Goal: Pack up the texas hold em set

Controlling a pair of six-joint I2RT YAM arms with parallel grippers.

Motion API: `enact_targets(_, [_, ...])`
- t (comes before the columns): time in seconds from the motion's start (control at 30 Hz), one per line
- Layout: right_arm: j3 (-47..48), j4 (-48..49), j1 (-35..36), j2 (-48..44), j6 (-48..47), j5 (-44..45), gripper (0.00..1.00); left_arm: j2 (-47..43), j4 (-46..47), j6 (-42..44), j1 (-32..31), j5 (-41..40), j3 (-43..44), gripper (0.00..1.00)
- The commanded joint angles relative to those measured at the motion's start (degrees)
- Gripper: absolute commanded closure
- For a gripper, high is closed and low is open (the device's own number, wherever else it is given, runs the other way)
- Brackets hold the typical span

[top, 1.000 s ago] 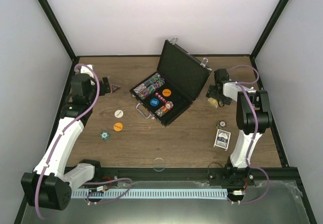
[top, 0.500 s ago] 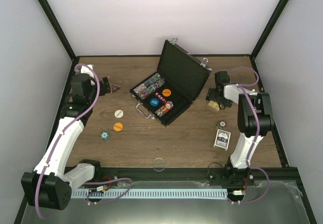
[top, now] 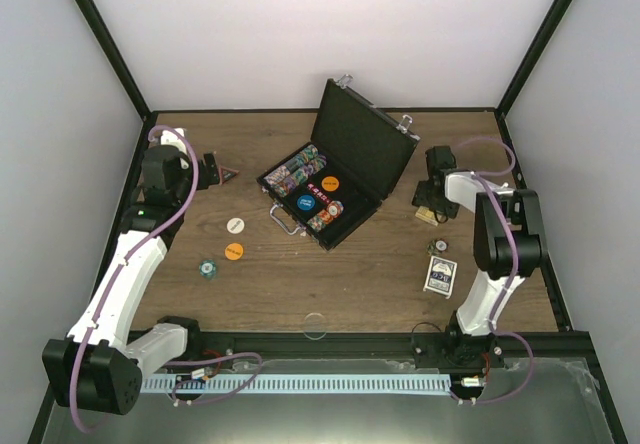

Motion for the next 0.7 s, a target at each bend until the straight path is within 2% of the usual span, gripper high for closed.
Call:
enact_targets(0.0, [-1.12, -3.38, 0.72, -6.90, 0.93, 2.81, 0.32, 0.03, 1.25, -0.27, -0.22, -0.16, -0.23, 0.00])
enact_targets(0.27, [0.83, -6.26, 0.73, -23.17, 0.18, 4.58, 0.32, -0.09, 1.25, -0.27, -0.23, -0.13, -0.23, 0.00])
enact_targets(0.5, [1.53, -2.22, 2.85, -38.51, -3.74, -4.71, 0.35, -0.26, 1.25, -0.33, -0.23, 0.07, -0.23, 0.00])
enact_targets(0.67, [3.11, -1.26, 9.90, -42.42, -8.57, -12.24, 0.36, -0.27, 1.30, -0.36, -0.23, 0.21, -0.23, 0.00])
